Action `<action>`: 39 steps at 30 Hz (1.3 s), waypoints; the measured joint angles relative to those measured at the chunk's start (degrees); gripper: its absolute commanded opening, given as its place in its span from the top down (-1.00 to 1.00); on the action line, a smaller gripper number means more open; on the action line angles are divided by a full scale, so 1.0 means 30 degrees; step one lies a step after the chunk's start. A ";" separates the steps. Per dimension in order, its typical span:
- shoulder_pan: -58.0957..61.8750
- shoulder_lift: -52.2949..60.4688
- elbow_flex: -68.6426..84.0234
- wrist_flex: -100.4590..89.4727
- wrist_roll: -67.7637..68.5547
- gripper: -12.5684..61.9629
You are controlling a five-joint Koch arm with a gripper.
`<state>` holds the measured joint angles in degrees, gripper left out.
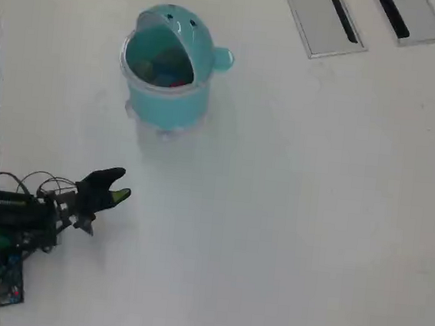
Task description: Grasp RGB lego blocks and put them in the bin one by one.
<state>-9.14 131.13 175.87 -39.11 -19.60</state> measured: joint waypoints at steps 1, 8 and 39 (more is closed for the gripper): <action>0.0000 0.0029 0.0146 -0.0088 0.0117 -0.23; 0.0381 0.0029 0.0410 -0.0146 0.0791 -0.29; 0.3721 0.0029 0.0410 1.1367 0.3457 -0.29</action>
<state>2.02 131.22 177.10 -5.01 -9.23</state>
